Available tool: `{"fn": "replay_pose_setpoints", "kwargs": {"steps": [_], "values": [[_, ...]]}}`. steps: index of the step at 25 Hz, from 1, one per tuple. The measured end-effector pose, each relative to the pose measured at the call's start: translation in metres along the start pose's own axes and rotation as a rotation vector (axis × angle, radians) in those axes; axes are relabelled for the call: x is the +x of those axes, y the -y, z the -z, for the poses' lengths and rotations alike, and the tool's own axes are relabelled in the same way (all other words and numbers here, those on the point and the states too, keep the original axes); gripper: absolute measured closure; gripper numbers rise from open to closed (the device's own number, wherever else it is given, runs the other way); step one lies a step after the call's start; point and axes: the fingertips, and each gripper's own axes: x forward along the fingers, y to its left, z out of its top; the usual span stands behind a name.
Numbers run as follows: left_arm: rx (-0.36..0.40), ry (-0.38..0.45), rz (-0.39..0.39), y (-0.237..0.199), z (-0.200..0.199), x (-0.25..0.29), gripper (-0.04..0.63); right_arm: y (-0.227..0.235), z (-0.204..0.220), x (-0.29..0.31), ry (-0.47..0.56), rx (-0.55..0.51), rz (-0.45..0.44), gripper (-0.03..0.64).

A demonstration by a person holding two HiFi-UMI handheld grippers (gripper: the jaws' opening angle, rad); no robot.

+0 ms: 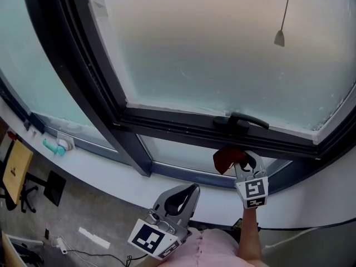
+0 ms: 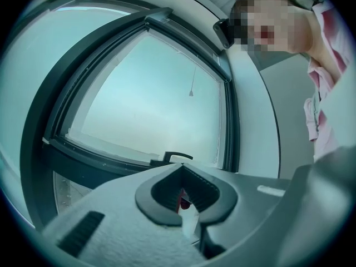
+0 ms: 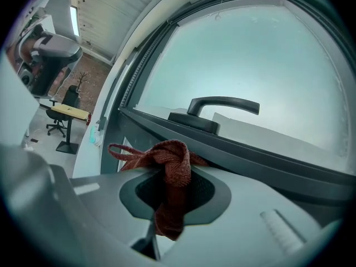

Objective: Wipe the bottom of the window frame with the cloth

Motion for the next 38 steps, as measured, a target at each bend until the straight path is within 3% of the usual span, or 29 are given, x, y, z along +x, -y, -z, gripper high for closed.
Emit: {"fn": "replay_pose_setpoints", "kwargs": {"steps": [6, 17, 25, 38], "values": [[0.015, 0.002, -0.013, 0.027, 0.006, 0.003, 0.597, 0.002, 0.001, -0.002, 0.026, -0.01, -0.041, 0.549], [-0.018, 0.015, -0.141, 0.033, 0.021, -0.02, 0.597, 0.006, 0.006, -0.007, 0.057, -0.004, -0.068, 0.549], [-0.051, 0.001, -0.144, 0.035, 0.029, -0.019, 0.597, 0.013, 0.009, -0.01, 0.058, 0.019, -0.051, 0.549], [-0.044, 0.009, -0.135, 0.042, 0.028, -0.014, 0.597, 0.015, 0.009, -0.012, 0.071, 0.014, -0.063, 0.549]]}}
